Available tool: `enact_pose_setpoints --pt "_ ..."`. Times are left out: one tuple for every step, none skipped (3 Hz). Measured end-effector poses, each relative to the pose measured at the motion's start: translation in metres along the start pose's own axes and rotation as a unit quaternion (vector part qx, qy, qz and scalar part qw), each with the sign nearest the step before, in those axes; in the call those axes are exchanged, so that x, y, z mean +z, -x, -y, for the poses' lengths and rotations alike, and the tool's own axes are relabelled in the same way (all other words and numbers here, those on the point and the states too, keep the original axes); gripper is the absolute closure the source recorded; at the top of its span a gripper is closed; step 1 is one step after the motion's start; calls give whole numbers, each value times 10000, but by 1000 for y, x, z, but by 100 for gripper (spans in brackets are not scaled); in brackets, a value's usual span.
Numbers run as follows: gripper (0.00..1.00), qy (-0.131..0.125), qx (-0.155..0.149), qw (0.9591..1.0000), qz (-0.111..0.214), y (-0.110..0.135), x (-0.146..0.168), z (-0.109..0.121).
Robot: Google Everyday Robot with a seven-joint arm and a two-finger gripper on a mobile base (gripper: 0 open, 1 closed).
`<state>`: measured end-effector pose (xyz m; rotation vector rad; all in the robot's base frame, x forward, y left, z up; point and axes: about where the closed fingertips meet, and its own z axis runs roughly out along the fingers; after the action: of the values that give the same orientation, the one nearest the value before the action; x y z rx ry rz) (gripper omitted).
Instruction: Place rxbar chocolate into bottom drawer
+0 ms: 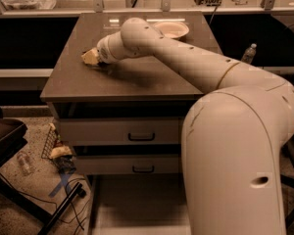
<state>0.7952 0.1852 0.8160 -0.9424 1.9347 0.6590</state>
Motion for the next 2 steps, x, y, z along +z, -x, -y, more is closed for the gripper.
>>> enact_pose_setpoints --pt "100 0 -1 10000 -1 1 0 0" --pt "100 0 -1 10000 -1 1 -1 0"
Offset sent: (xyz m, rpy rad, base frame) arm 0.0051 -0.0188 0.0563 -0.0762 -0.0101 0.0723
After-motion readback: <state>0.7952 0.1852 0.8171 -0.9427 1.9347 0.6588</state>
